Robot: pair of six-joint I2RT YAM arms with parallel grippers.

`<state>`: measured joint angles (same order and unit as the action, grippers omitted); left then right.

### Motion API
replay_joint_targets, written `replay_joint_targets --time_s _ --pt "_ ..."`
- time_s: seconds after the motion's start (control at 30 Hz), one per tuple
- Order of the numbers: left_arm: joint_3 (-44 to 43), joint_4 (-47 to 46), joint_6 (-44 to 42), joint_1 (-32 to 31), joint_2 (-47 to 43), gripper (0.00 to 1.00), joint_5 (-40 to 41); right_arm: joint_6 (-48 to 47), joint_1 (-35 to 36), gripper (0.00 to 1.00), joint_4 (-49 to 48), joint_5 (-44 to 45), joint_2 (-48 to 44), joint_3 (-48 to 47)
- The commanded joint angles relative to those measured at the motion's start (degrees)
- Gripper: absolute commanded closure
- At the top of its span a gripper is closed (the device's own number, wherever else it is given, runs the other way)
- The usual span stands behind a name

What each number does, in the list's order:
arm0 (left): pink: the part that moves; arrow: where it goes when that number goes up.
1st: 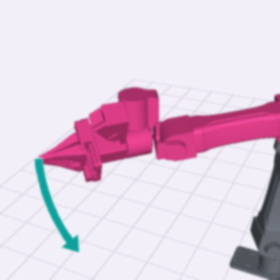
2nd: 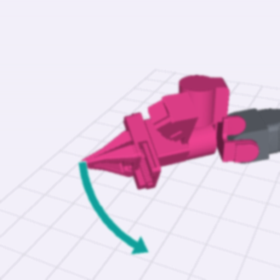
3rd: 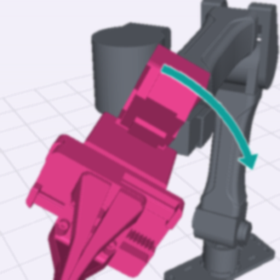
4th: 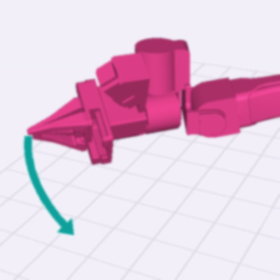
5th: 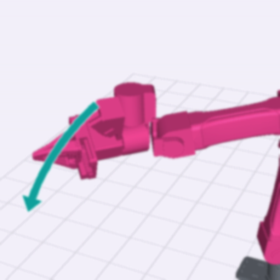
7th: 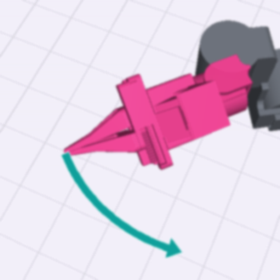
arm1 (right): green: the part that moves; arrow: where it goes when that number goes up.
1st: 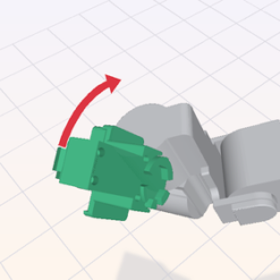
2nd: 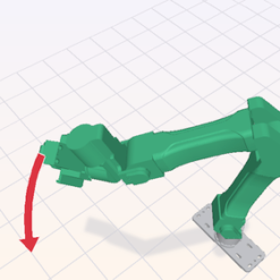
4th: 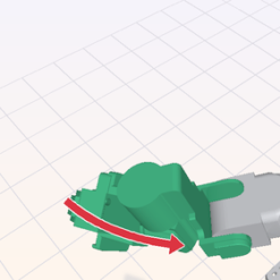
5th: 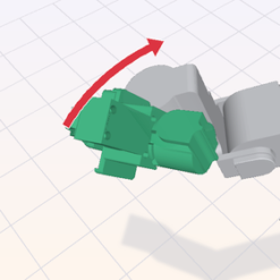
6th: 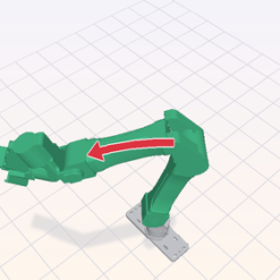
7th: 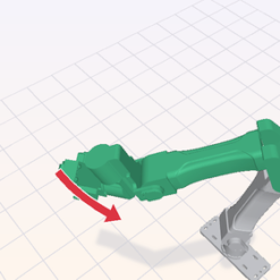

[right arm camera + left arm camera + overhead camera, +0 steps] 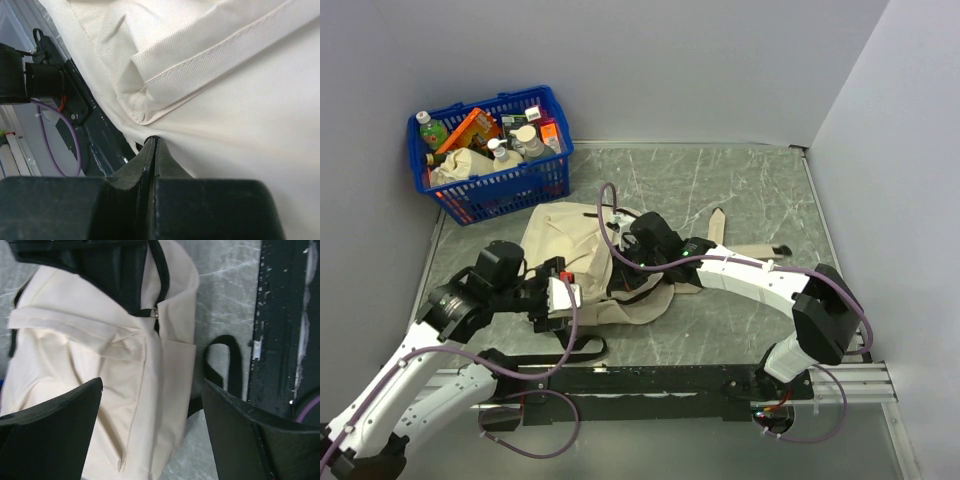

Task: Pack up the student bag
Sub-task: Zip the student bag at the center of the board.

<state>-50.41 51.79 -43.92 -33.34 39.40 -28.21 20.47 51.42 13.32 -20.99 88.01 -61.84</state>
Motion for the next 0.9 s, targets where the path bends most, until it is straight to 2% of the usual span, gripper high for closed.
replay_joint_targets --time_s 0.0,0.07,0.17,0.37,0.5,0.57,0.73,0.83,0.87 --pt "0.23 -1.94 0.15 0.03 4.53 0.16 -6.16 0.18 0.0 1.0 -5.31 -0.45 -3.09 0.92" --pt "0.49 -3.7 1.03 0.03 6.12 0.23 -6.68 0.97 0.35 1.0 -6.03 -0.63 -4.24 2.34" --pt "2.24 -8.71 0.42 -0.67 7.36 0.28 -6.16 1.59 0.79 1.0 -6.55 -1.15 -5.83 4.71" --pt "6.99 -11.27 -5.38 -5.76 9.03 0.28 -1.85 1.94 2.63 1.0 -5.94 0.78 -8.99 7.0" --pt "9.97 -18.81 -3.02 -10.16 10.87 0.3 2.27 2.03 3.77 1.0 -5.85 2.27 -11.71 7.97" --pt "10.77 -22.24 -1.35 -10.51 11.84 0.35 4.91 2.03 4.48 1.0 -5.94 3.06 -12.24 8.4" --pt "13.14 -28.05 -1.78 -10.51 13.95 0.4 8.16 1.16 6.32 1.0 -4.89 5.43 -13.47 9.81" --pt "14.64 -30.07 -1.61 -10.52 13.51 0.53 9.22 1.15 6.94 1.0 -4.71 6.49 -14.09 10.86" --pt "14.99 -30.17 -1.52 -10.51 13.51 0.61 9.31 1.24 7.03 1.0 -4.97 6.93 -14.7 11.91"
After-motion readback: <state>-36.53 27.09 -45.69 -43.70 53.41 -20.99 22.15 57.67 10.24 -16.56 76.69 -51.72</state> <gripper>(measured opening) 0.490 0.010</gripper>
